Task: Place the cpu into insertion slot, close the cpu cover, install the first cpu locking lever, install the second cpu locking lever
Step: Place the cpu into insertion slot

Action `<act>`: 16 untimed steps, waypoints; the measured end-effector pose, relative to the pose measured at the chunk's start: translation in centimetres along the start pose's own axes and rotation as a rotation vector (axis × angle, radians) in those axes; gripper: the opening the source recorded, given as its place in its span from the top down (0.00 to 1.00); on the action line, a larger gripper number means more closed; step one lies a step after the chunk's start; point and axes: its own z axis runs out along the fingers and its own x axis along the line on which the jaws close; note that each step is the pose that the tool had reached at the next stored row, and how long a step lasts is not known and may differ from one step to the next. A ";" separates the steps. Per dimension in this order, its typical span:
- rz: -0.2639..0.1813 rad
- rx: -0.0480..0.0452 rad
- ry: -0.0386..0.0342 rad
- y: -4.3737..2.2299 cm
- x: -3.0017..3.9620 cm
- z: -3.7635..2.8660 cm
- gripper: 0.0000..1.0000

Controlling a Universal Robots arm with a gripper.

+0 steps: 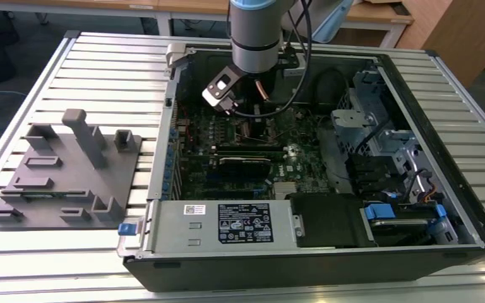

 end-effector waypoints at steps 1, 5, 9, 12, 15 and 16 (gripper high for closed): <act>0.000 0.0000 0.0000 -0.01 0.01 0.01 0.46; 0.007 0.0001 -0.0007 -0.03 0.04 0.14 0.46; 0.013 0.0002 -0.0015 -0.03 0.04 0.16 0.46; 0.017 0.0000 -0.0015 -0.03 0.04 0.20 0.46; 0.018 0.0001 -0.0017 -0.03 0.04 0.20 0.46; 0.018 0.0001 -0.0017 -0.03 0.04 0.20 0.46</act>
